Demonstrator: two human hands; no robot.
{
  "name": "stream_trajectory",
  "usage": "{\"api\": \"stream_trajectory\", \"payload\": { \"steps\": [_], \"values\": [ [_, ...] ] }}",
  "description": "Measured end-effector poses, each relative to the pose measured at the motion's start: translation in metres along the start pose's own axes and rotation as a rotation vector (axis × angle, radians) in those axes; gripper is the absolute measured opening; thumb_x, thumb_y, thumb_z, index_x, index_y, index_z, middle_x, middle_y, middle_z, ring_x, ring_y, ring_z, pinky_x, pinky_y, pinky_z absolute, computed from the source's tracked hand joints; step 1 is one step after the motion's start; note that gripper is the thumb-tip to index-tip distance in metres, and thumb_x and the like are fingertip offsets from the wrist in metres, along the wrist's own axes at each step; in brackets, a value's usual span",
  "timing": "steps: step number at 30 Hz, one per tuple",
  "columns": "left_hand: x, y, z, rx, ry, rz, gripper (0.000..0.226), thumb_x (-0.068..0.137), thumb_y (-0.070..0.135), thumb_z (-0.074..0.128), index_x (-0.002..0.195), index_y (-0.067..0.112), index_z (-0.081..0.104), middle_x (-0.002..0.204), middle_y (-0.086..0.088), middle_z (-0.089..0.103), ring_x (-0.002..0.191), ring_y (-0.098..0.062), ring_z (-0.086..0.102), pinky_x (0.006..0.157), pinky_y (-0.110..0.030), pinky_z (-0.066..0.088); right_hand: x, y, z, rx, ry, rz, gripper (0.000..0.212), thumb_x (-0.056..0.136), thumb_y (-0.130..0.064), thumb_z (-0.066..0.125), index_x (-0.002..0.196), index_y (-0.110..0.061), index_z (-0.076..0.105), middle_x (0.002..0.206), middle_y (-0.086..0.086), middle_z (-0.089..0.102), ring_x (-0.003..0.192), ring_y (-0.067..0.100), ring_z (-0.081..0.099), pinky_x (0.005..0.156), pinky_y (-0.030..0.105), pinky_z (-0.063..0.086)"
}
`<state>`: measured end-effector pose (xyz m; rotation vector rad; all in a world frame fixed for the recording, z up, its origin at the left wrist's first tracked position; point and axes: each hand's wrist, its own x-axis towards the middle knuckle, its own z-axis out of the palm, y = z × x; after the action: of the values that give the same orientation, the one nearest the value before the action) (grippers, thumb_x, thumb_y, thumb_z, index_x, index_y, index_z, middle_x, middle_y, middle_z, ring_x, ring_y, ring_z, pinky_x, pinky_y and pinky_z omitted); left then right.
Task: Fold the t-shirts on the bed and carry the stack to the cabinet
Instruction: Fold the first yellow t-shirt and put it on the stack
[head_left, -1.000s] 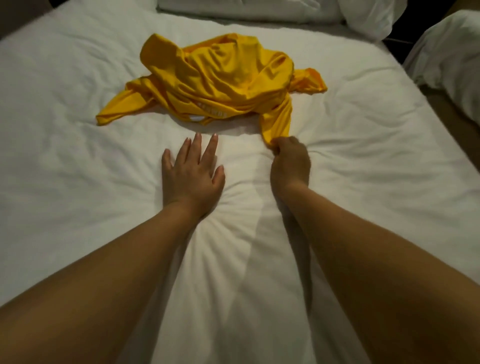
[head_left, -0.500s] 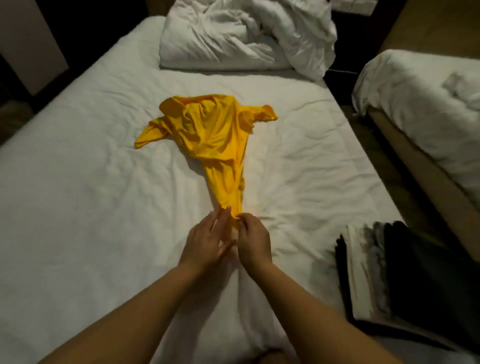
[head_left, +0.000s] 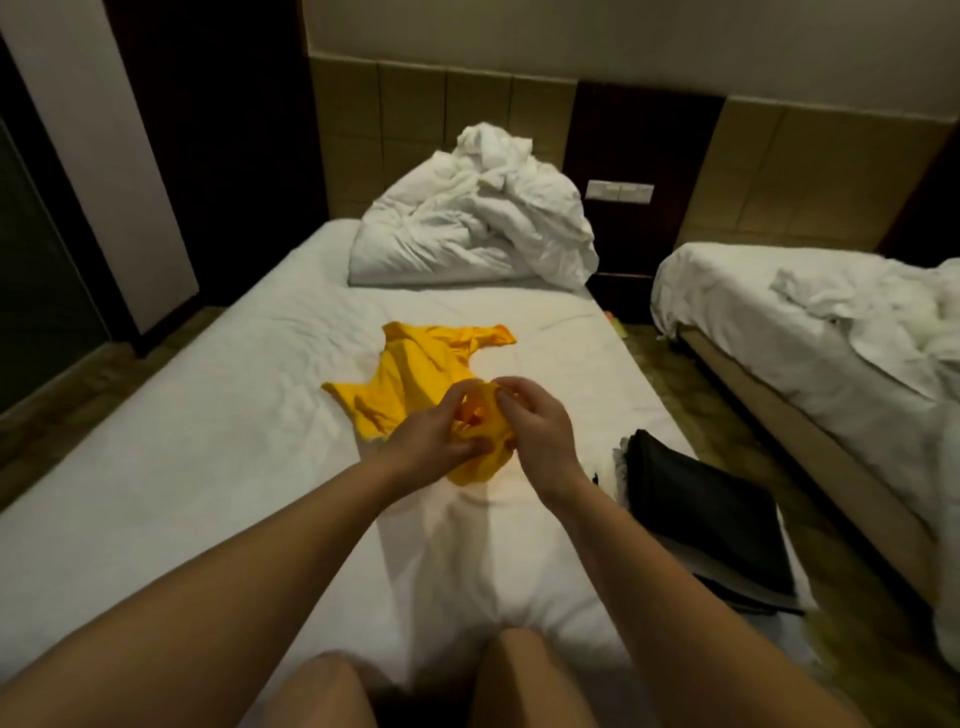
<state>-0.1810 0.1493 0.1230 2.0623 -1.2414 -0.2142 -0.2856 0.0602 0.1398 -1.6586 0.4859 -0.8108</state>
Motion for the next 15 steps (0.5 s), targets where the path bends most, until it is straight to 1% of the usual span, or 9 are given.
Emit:
{"api": "stream_trajectory", "payload": {
  "steps": [1, 3, 5, 7, 8, 10, 12, 13, 15],
  "values": [
    [-0.005, 0.010, -0.002, -0.017, -0.009, -0.005, 0.062, 0.085, 0.025, 0.065, 0.139, 0.021, 0.035, 0.119, -0.010, 0.060, 0.109, -0.028, 0.056, 0.081, -0.030, 0.042, -0.004, -0.012, -0.006, 0.063, 0.008, 0.005, 0.010, 0.085, -0.020, 0.055, 0.090, -0.020, 0.064, 0.081, -0.001, 0.062, 0.077, 0.017, 0.056, 0.061, 0.027, 0.045],
    [-0.012, 0.027, -0.006, -0.028, -0.017, 0.025, 0.040, 0.090, 0.021, 0.059, 0.129, 0.018, 0.051, 0.117, -0.011, 0.063, 0.108, -0.028, 0.057, 0.085, -0.032, 0.044, -0.010, -0.034, -0.015, 0.191, 0.035, 0.007, 0.012, 0.092, -0.011, 0.051, 0.093, -0.012, 0.062, 0.075, 0.006, 0.056, 0.067, 0.017, 0.052, 0.051, 0.024, 0.043],
    [-0.024, 0.041, -0.009, -0.040, 0.027, 0.057, 0.025, 0.093, 0.018, 0.053, 0.116, 0.012, 0.061, 0.113, -0.013, 0.065, 0.104, -0.029, 0.058, 0.087, -0.036, 0.045, -0.020, -0.048, -0.023, 0.240, 0.065, -0.015, 0.016, 0.095, -0.007, 0.046, 0.094, -0.013, 0.062, 0.068, 0.005, 0.054, 0.061, 0.014, 0.052, 0.048, 0.023, 0.045],
    [-0.034, 0.053, -0.012, -0.053, 0.096, 0.050, 0.023, 0.094, 0.021, 0.051, 0.110, 0.009, 0.063, 0.111, -0.014, 0.065, 0.097, -0.027, 0.057, 0.083, -0.035, 0.044, -0.028, -0.052, -0.030, 0.226, 0.076, -0.035, 0.016, 0.097, -0.015, 0.047, 0.108, -0.018, 0.059, 0.074, 0.001, 0.058, 0.069, 0.011, 0.057, 0.059, 0.021, 0.051],
    [-0.038, 0.059, -0.014, -0.070, 0.128, 0.037, 0.022, 0.094, 0.023, 0.052, 0.107, 0.009, 0.064, 0.109, -0.013, 0.065, 0.093, -0.024, 0.056, 0.078, -0.032, 0.041, -0.030, -0.050, -0.034, 0.229, 0.060, -0.018, 0.022, 0.097, -0.022, 0.048, 0.119, -0.022, 0.052, 0.085, 0.000, 0.060, 0.080, 0.011, 0.060, 0.067, 0.021, 0.052],
    [-0.043, 0.066, -0.017, -0.122, 0.166, 0.006, 0.023, 0.093, 0.026, 0.053, 0.105, 0.011, 0.065, 0.107, -0.012, 0.066, 0.086, -0.018, 0.053, 0.069, -0.026, 0.034, -0.037, -0.042, -0.041, 0.230, -0.018, 0.056, 0.052, 0.092, -0.038, 0.052, 0.139, -0.028, 0.031, 0.115, -0.003, 0.055, 0.101, 0.012, 0.057, 0.079, 0.024, 0.049],
    [-0.045, 0.072, -0.019, -0.174, 0.178, -0.033, 0.025, 0.093, 0.028, 0.053, 0.105, 0.010, 0.066, 0.107, -0.012, 0.065, 0.087, -0.018, 0.053, 0.070, -0.026, 0.035, -0.046, -0.032, -0.042, 0.164, -0.106, 0.130, 0.079, 0.083, -0.046, 0.059, 0.146, -0.030, 0.014, 0.127, -0.005, 0.044, 0.112, 0.017, 0.052, 0.086, 0.030, 0.047],
    [-0.045, 0.076, -0.019, -0.195, 0.192, -0.051, 0.025, 0.093, 0.029, 0.053, 0.104, 0.010, 0.066, 0.106, -0.012, 0.065, 0.088, -0.019, 0.053, 0.069, -0.026, 0.035, -0.053, -0.026, -0.041, 0.131, -0.140, 0.160, 0.082, 0.081, -0.043, 0.063, 0.146, -0.028, 0.015, 0.127, -0.005, 0.044, 0.113, 0.019, 0.052, 0.088, 0.033, 0.048],
    [-0.043, 0.083, -0.022, -0.237, 0.246, -0.087, 0.025, 0.094, 0.028, 0.052, 0.102, 0.008, 0.066, 0.104, -0.012, 0.064, 0.088, -0.019, 0.052, 0.066, -0.025, 0.031, -0.065, -0.012, -0.036, 0.015, -0.196, 0.193, 0.063, 0.083, -0.033, 0.067, 0.136, -0.025, 0.034, 0.121, -0.003, 0.052, 0.111, 0.021, 0.055, 0.089, 0.035, 0.049]
  ]
}}
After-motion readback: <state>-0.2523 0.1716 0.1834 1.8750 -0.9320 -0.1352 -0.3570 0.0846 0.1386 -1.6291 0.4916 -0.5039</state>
